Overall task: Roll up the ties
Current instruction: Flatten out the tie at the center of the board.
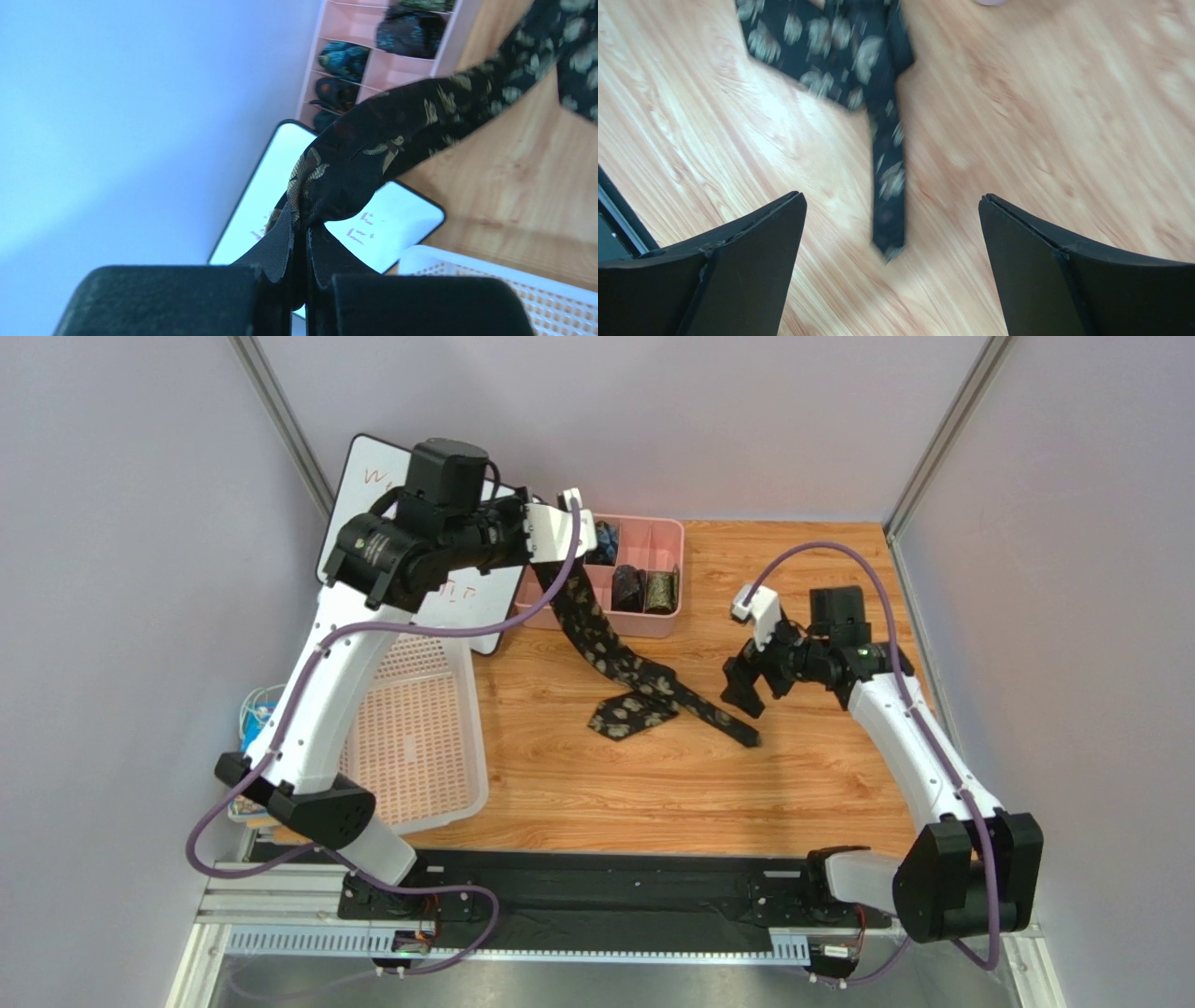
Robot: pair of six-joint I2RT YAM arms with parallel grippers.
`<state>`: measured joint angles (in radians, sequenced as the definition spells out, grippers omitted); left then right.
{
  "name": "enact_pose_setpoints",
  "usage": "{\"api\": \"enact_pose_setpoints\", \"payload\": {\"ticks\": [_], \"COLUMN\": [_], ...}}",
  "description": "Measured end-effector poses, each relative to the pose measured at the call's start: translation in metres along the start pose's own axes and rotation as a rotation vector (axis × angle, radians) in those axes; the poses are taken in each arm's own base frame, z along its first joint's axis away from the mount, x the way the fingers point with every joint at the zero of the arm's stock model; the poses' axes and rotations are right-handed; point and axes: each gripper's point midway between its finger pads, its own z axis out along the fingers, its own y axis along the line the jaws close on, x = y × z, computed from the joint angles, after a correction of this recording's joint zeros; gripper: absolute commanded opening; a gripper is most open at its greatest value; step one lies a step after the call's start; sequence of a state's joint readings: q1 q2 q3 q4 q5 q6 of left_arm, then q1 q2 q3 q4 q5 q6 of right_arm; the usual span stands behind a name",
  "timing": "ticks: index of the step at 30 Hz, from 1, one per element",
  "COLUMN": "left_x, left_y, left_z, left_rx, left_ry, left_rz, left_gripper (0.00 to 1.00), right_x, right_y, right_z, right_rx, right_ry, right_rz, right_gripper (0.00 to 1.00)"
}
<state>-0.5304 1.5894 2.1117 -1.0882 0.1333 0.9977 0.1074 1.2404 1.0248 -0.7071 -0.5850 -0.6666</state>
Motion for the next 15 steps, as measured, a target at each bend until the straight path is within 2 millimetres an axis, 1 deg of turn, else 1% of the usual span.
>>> {"api": "enact_pose_setpoints", "payload": {"ticks": [3, 5, 6, 11, 13, 15], "left_x": [-0.005, -0.006, -0.007, -0.016, -0.020, -0.022], "left_y": [0.016, 0.024, 0.027, 0.045, 0.050, 0.055], "left_z": [-0.019, -0.026, -0.029, -0.048, -0.055, -0.062], "left_rx": [-0.087, -0.141, -0.158, -0.263, -0.294, -0.323], "left_ry": [-0.012, -0.018, -0.019, -0.050, -0.062, -0.069], "left_rz": [0.025, 0.034, 0.035, 0.040, 0.041, 0.038], "left_gripper": [0.00, 0.00, 0.00, 0.00, 0.00, 0.00], "right_x": [0.008, 0.011, 0.009, -0.011, -0.027, -0.038], "right_y": [0.023, 0.032, 0.033, 0.034, 0.038, 0.045], "right_z": [0.028, 0.045, 0.052, 0.092, 0.111, 0.125], "right_rx": [-0.062, -0.095, -0.103, -0.119, -0.099, -0.068], "right_ry": [-0.013, -0.015, -0.020, -0.079, -0.138, -0.206], "right_rz": [0.005, 0.014, 0.017, 0.018, -0.009, -0.046], "right_gripper": [1.00, 1.00, 1.00, 1.00, 1.00, 1.00]}}
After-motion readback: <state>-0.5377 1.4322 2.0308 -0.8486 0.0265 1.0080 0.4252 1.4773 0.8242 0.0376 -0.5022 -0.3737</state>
